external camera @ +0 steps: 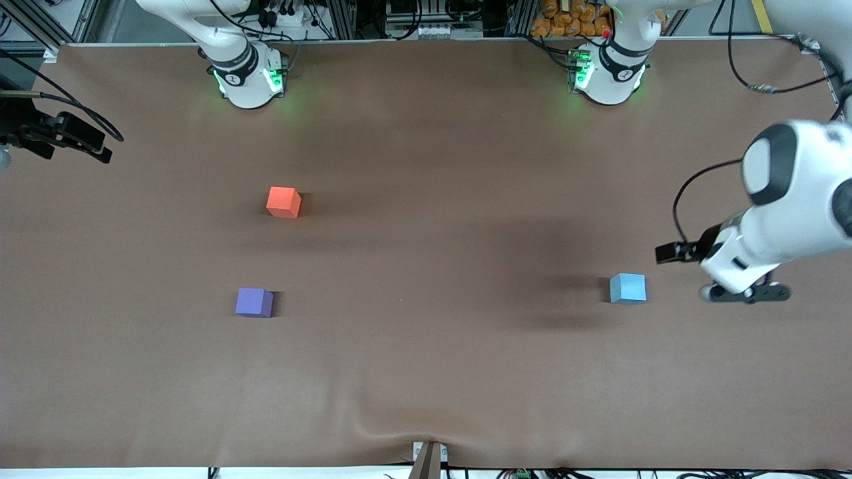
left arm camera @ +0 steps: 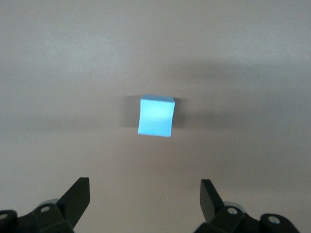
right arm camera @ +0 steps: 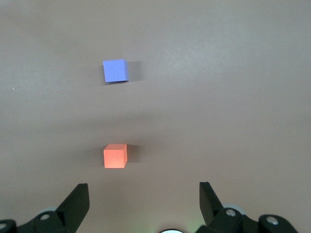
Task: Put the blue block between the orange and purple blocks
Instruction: 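Move the open left gripper down over the light-blue cube, then close the left gripper on the light-blue cube and lift it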
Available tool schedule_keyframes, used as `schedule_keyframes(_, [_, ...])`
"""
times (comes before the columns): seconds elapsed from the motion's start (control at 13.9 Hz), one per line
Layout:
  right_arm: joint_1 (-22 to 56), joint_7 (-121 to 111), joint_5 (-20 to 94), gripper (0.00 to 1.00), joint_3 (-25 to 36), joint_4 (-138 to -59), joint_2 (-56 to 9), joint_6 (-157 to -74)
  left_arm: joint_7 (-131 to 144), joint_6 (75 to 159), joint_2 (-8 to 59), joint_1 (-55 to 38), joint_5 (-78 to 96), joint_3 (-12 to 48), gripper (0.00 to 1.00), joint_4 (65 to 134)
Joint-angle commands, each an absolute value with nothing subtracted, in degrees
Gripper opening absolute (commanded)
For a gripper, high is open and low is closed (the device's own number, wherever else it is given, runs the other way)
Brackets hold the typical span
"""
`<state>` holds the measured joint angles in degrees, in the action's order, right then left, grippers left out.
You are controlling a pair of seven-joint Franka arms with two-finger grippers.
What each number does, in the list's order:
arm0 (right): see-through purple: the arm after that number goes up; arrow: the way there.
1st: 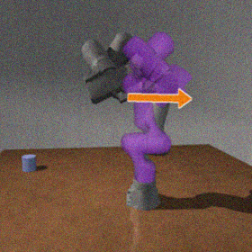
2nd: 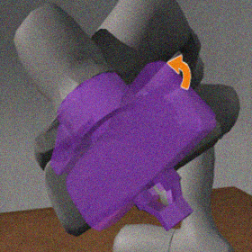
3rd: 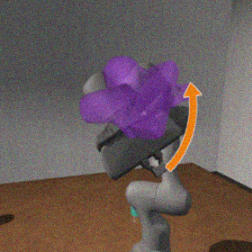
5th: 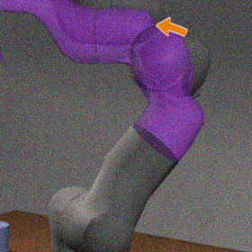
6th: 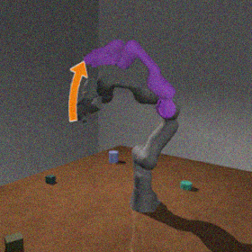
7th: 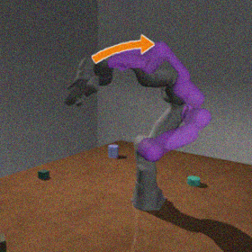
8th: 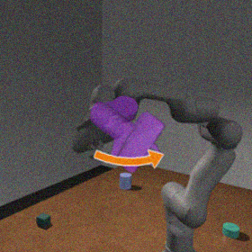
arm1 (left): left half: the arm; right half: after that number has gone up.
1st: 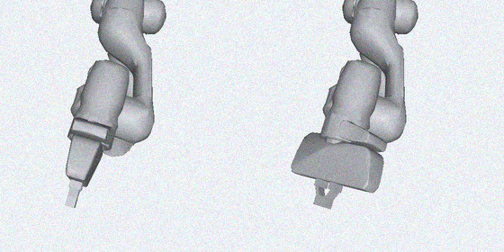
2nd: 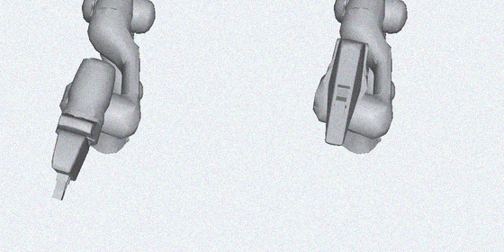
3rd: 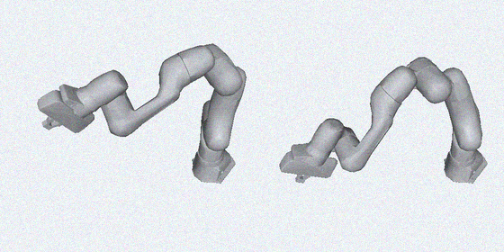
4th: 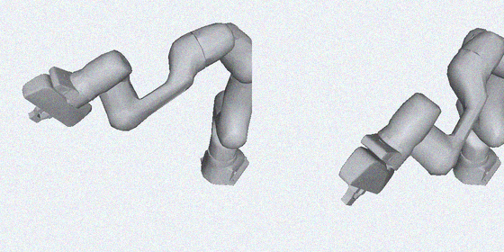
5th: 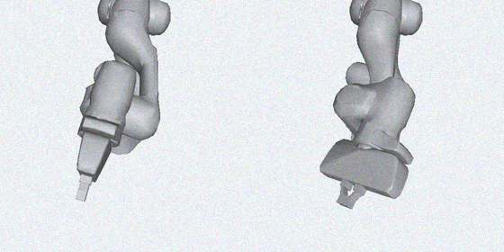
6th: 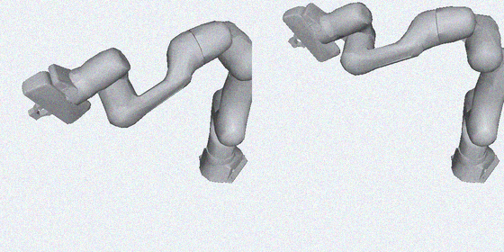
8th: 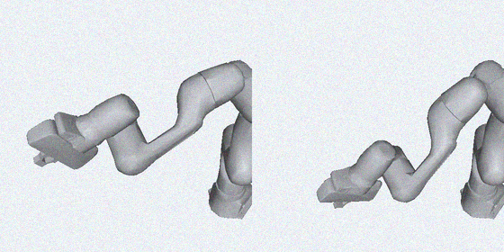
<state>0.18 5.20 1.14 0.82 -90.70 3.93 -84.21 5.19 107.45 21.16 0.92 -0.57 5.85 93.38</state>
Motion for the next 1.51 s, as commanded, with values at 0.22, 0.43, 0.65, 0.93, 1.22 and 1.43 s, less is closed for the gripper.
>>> schedule_keyframes(0.22, [0.53,5.8,1.23,1.0,1.05,-90.88,4.31,-84.11,4.83,112.93,26.45,-0.17,-1.41,6.06,1.0,92.72])
schedule_keyframes(0.43, [0.53,5.89,1.23,1.0,1.05,-90.88,4.31,-84.2,4.92,120.74,26.54,0.09,-1.41,6.06,1.0,97.72])
schedule_keyframes(0.65, [0.53,5.89,1.23,1.0,1.05,-90.88,4.31,-84.2,5.1,121.46,27.24,-0.35,-1.49,6.06,1.0,97.73])
schedule_keyframes(0.93, [0.53,5.8,1.23,1.0,1.05,-90.79,4.31,-84.2,5.62,124.27,29.44,-0.96,-1.58,5.98,1.0,97.73])
schedule_keyframes(1.22, [0.53,5.89,1.23,1.0,1.05,-90.79,4.31,-84.2,5.98,124.72,29.97,-1.49,-1.58,5.98,1.0,98.0])
schedule_keyframes(1.43, [0.53,5.89,1.23,1.0,1.05,-90.79,4.31,-84.29,6.15,124.8,30.41,-2.37,-1.67,5.98,1.0,98.09])
